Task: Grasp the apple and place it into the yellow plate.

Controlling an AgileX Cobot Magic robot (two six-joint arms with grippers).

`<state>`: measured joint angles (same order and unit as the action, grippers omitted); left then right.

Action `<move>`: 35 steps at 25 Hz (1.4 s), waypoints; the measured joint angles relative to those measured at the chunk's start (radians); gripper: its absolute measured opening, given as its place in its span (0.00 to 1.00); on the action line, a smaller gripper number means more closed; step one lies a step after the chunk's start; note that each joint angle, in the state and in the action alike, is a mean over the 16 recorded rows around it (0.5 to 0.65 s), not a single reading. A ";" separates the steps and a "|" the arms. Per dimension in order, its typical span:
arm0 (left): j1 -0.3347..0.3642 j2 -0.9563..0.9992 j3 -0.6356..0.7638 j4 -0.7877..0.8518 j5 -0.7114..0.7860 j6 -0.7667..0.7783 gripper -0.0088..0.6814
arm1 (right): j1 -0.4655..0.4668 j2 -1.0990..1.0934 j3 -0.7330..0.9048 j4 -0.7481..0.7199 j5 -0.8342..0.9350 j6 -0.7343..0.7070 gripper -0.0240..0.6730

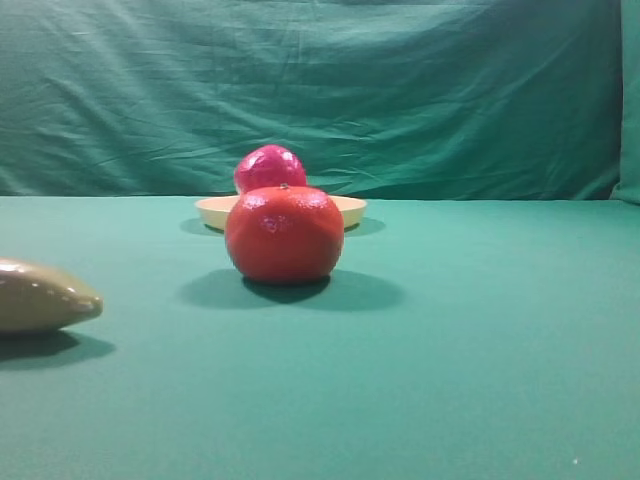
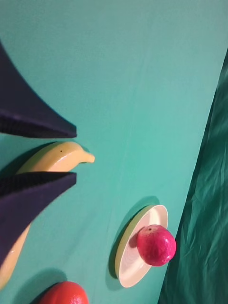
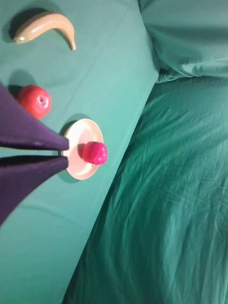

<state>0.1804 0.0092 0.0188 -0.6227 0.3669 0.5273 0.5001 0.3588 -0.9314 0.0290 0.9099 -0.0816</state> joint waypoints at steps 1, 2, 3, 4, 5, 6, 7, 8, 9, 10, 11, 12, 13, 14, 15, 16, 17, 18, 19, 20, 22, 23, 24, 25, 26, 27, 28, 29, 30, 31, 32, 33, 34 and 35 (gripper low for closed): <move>0.000 0.000 0.000 0.000 0.000 0.000 0.24 | 0.000 -0.029 0.025 -0.004 0.003 0.000 0.03; 0.000 0.000 0.000 0.000 0.000 0.000 0.24 | 0.000 -0.054 0.049 -0.008 0.005 0.000 0.03; 0.000 0.000 0.000 0.000 0.000 0.000 0.24 | 0.000 -0.076 0.073 -0.013 0.005 0.000 0.03; 0.000 0.000 0.000 0.000 0.000 0.000 0.24 | 0.000 -0.094 0.096 -0.018 0.003 0.000 0.03; 0.000 0.000 0.000 0.000 0.000 0.000 0.24 | 0.000 -0.110 0.120 -0.024 -0.001 -0.001 0.03; 0.000 0.000 0.000 0.000 0.000 0.000 0.24 | -0.001 -0.123 0.144 -0.029 -0.008 -0.001 0.03; 0.000 0.000 0.000 0.000 0.000 0.000 0.24 | -0.002 -0.133 0.170 -0.035 -0.020 -0.001 0.03; 0.000 0.000 0.000 0.000 0.000 0.000 0.24 | -0.005 -0.142 0.196 -0.040 -0.036 0.000 0.03; 0.000 0.000 0.000 0.000 0.000 0.000 0.24 | -0.009 -0.151 0.223 -0.046 -0.056 0.000 0.03; 0.000 0.000 0.000 0.000 0.000 0.000 0.24 | -0.015 -0.158 0.251 -0.051 -0.079 0.000 0.03; 0.000 0.000 0.000 0.000 0.000 0.000 0.24 | -0.022 -0.165 0.281 -0.056 -0.103 0.001 0.03; 0.000 0.000 0.000 0.000 0.000 0.000 0.24 | -0.032 -0.172 0.311 -0.061 -0.130 0.002 0.03; 0.000 0.000 0.000 0.000 0.000 0.000 0.24 | -0.042 -0.179 0.341 -0.066 -0.156 0.002 0.03; 0.000 0.000 0.000 0.000 0.000 0.000 0.24 | -0.054 -0.187 0.373 -0.070 -0.183 0.003 0.03; 0.000 0.000 0.000 0.000 0.000 0.000 0.24 | -0.068 -0.196 0.405 -0.074 -0.209 0.003 0.03; 0.000 0.000 0.000 0.000 0.000 0.000 0.24 | -0.083 -0.206 0.436 -0.077 -0.235 0.004 0.03; 0.000 0.000 0.000 0.000 0.000 0.000 0.24 | -0.100 -0.216 0.467 -0.079 -0.261 0.005 0.03; 0.000 0.000 0.000 0.000 0.000 0.000 0.24 | -0.117 -0.227 0.498 -0.080 -0.285 0.005 0.03; 0.000 0.000 0.000 0.000 0.000 0.000 0.24 | -0.136 -0.239 0.528 -0.081 -0.309 0.006 0.03; 0.000 0.000 0.000 0.000 0.000 0.000 0.24 | -0.156 -0.252 0.556 -0.081 -0.331 0.007 0.03; 0.000 0.000 0.000 0.000 0.000 0.000 0.24 | -0.197 -0.278 0.612 -0.080 -0.368 0.008 0.03; 0.000 0.000 0.000 0.000 0.000 0.000 0.24 | -0.218 -0.291 0.638 -0.079 -0.384 0.008 0.03; 0.000 0.000 0.000 0.000 0.000 0.000 0.24 | -0.238 -0.303 0.663 -0.078 -0.399 0.008 0.03; 0.000 0.000 0.000 0.000 0.000 0.000 0.24 | -0.256 -0.314 0.688 -0.076 -0.412 0.009 0.03; 0.000 0.000 0.000 0.000 0.000 0.000 0.24 | -0.274 -0.324 0.712 -0.074 -0.424 0.009 0.03; 0.000 0.000 0.000 0.000 0.000 0.000 0.24 | -0.289 -0.333 0.735 -0.072 -0.436 0.009 0.03; 0.000 0.000 0.000 0.000 0.000 0.000 0.24 | -0.303 -0.341 0.758 -0.069 -0.447 0.009 0.03; 0.000 0.000 0.000 0.000 0.000 0.000 0.24 | -0.315 -0.348 0.780 -0.067 -0.458 0.009 0.03; 0.000 0.000 0.000 0.000 0.000 0.000 0.24 | -0.326 -0.354 0.802 -0.064 -0.469 0.009 0.03; 0.000 0.000 0.000 0.000 0.000 0.000 0.24 | -0.335 -0.358 0.822 -0.061 -0.480 0.009 0.03; 0.000 0.000 0.000 0.000 0.000 0.000 0.24 | -0.343 -0.362 0.841 -0.058 -0.490 0.010 0.03; 0.000 0.000 0.000 0.000 0.000 0.000 0.24 | -0.349 -0.366 0.858 -0.055 -0.499 0.010 0.03; 0.000 0.000 0.000 0.000 0.000 0.000 0.24 | -0.355 -0.368 0.874 -0.052 -0.507 0.010 0.03; 0.000 0.000 0.000 0.000 0.000 0.000 0.24 | -0.359 -0.370 0.889 -0.049 -0.514 0.010 0.03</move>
<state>0.1804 0.0092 0.0188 -0.6227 0.3669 0.5273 0.1413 -0.0110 -0.0426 -0.0198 0.3955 -0.0716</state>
